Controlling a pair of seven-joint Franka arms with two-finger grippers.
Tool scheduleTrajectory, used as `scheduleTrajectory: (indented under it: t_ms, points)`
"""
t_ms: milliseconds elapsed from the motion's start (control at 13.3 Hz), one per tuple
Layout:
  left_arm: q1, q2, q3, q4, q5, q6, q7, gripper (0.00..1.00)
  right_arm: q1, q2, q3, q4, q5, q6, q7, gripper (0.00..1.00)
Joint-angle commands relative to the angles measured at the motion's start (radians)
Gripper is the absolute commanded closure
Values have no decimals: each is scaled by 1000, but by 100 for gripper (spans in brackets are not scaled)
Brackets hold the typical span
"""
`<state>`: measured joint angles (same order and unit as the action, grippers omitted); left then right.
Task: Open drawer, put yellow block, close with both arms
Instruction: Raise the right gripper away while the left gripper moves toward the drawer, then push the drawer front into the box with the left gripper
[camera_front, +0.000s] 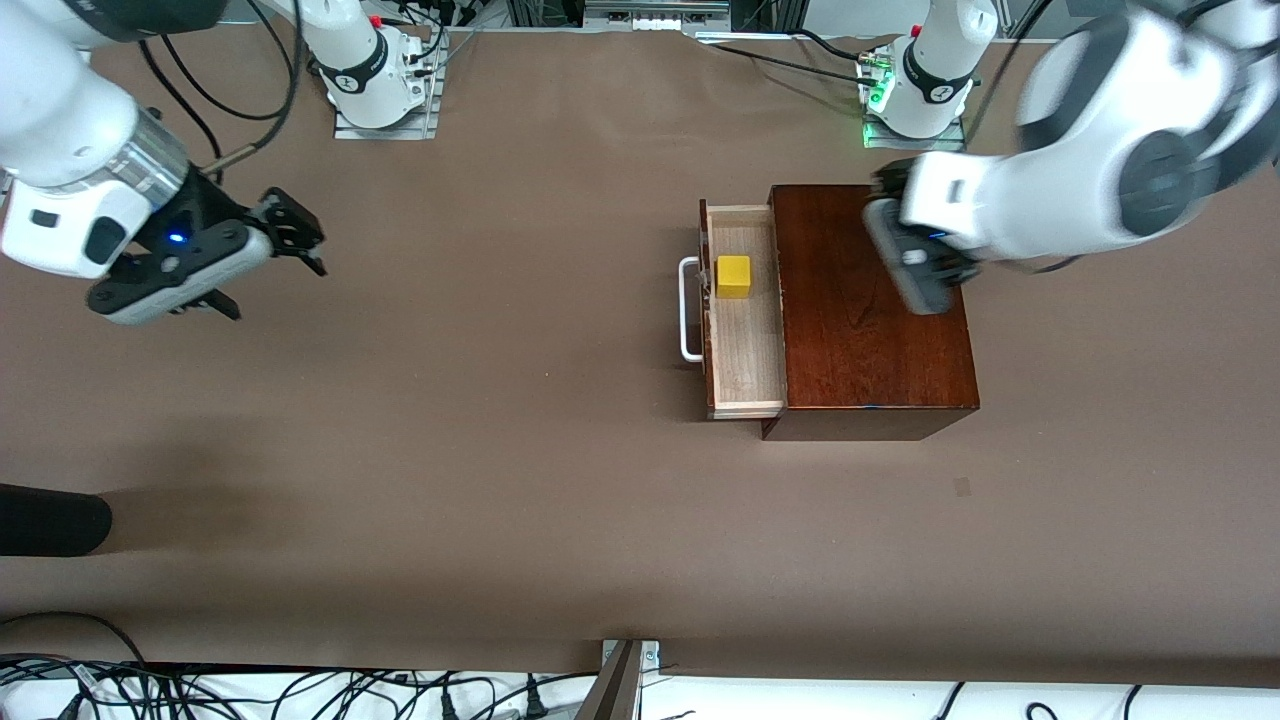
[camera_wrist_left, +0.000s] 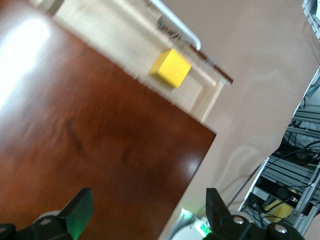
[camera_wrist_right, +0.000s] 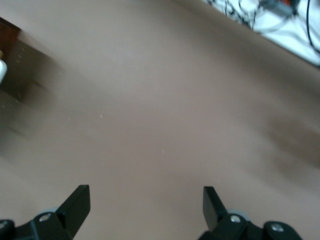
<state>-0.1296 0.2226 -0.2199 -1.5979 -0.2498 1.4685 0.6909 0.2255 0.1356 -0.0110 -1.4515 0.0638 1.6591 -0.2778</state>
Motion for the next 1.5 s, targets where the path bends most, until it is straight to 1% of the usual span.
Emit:
scheduleTrajectory:
  t_ms: [0,75,150,225,300,375,524,599,674,749,899,1124,1274,1424]
  points:
    - [-51,87,-64,35,-13,114,29,0,-67,-108,-9,-156,17,-5,5,0]
    - [-100,125,-67,35,-14,210,30,0,-68,-134,-42,-185,17,-5,0,0]
    - [-158,174,-68,39,-13,298,26,0,-68,-148,-56,-193,11,-7,-1,0]
    - [-220,197,-64,59,-9,344,10,0,-71,-148,-61,-191,5,-25,11,0]
    - [-275,205,-64,76,44,354,-16,0,-84,-149,-75,-193,2,-36,11,0]
    - [-306,207,-68,88,82,354,-49,0,-116,-148,-75,-196,1,-48,11,0]
    - [-387,208,-68,88,87,358,-114,0,-140,-146,-76,-193,-4,-76,8,0]
    - [-421,210,-59,90,102,361,-164,0,-140,-142,-76,-188,-25,-76,8,0]
    - [-424,210,-58,88,195,398,-156,0,-138,-142,-76,-185,-45,-76,-4,0]
    - [-414,221,-65,78,290,445,-96,0,-134,-139,-70,-185,-73,-74,0,0]
    - [-413,274,-65,84,293,489,20,0,-121,-136,-66,-184,-90,-74,14,0]
    - [-426,336,-65,76,314,617,53,0,-121,-131,-69,-179,-94,-65,6,0]
    - [-420,350,-65,64,314,636,129,0,-120,-105,-66,-141,-104,-79,14,0]
    - [-412,353,-67,49,313,635,202,0,-126,-103,-72,-135,-98,-78,9,0]
